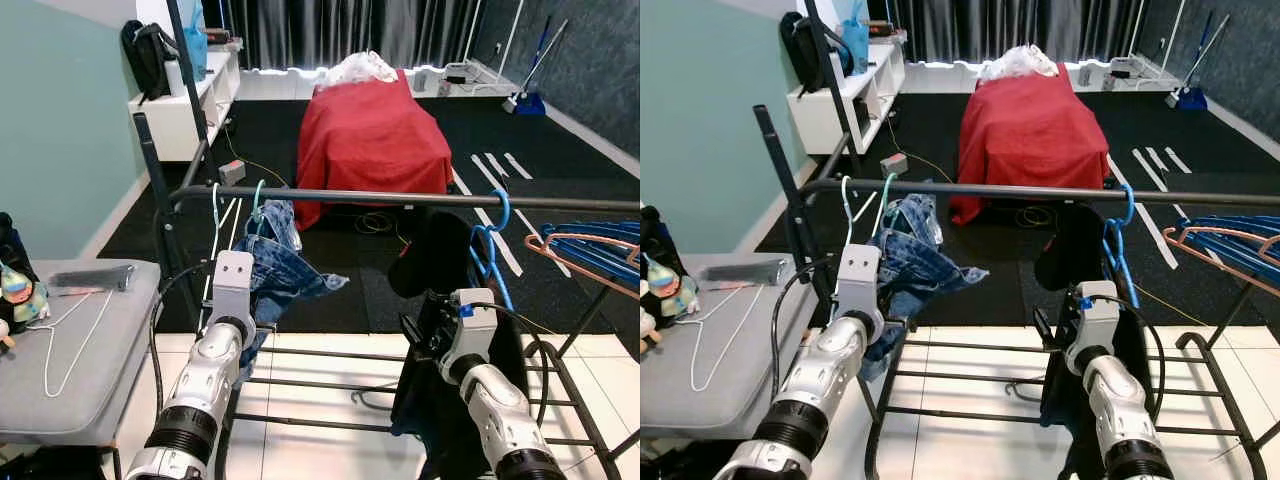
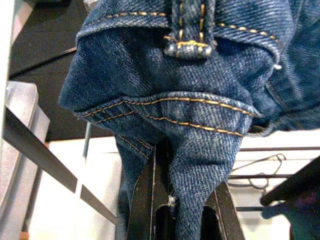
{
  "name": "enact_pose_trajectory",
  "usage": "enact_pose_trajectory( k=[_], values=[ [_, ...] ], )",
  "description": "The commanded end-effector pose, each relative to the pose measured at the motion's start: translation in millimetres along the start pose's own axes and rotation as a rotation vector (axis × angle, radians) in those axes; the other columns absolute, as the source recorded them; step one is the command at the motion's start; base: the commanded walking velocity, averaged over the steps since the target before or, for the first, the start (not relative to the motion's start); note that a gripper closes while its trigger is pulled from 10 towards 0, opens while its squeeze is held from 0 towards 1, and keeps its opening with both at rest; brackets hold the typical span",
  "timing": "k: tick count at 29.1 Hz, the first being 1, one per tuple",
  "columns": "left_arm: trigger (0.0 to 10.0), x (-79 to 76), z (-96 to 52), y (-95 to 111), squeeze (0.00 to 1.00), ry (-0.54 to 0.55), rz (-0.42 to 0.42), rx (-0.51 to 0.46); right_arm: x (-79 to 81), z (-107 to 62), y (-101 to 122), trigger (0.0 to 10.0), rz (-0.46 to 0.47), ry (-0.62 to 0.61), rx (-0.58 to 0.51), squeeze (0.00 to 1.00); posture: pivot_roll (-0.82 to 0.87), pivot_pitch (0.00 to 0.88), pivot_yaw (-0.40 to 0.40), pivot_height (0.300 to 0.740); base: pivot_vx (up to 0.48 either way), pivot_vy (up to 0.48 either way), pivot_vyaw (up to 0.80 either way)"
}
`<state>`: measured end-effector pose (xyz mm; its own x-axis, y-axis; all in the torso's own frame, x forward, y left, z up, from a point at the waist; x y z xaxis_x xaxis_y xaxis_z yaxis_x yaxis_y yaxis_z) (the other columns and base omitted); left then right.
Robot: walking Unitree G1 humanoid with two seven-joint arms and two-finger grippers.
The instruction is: Hang hanger
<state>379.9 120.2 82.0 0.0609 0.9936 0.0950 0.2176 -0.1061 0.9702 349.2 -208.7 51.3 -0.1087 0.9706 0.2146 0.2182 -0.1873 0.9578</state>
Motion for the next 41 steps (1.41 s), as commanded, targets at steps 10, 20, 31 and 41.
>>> enact_pose_trajectory(
  k=[10, 20, 31, 41],
  values=[
    [10.0, -5.8, -9.7, -29, 1.00, -0.053, -0.051, 0.070, -1.0, -0.4, -4, 10.0, 0.017, -0.010, 0.017, 0.00, -0.15, 0.000, 0.008, 0.740, 0.000, 0.000, 0.00],
    [10.0, 3.3, -29.2, -64, 1.00, -0.097, 0.061, 0.128, -2.0, -0.8, -4, 10.0, 0.019, -0.009, 0.020, 0.00, -0.14, 0.000, -0.001, 0.740, 0.000, 0.000, 0.00],
    [10.0, 36.8, -60.7, -61, 0.00, 0.032, 0.185, -0.022, -4.0, -1.1, -4, 10.0, 0.014, -0.007, 0.027, 0.00, -0.12, 0.000, -0.015, 0.740, 0.000, 0.000, 0.00],
    [10.0, 35.7, -73.6, -61, 0.00, 0.012, 0.217, -0.053, -5.4, -3.2, -4, 10.0, 0.007, -0.009, 0.028, 0.00, -0.12, 0.000, -0.018, 0.740, -0.313, 0.000, 0.00]
  ],
)
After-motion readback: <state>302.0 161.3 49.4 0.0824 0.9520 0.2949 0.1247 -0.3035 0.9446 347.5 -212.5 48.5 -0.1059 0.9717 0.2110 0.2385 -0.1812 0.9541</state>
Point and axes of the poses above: a point about 5 cm out from each wrist's last joint towards the gripper, its own z axis pointing out of the wrist towards the gripper, its own y axis along the axis of the wrist's last joint, x = y × z, the point moved 4 cm from there along z, pointing out of the wrist towards the gripper, and after that the axes turned 8 degrees about z, right-handed, at the moved point
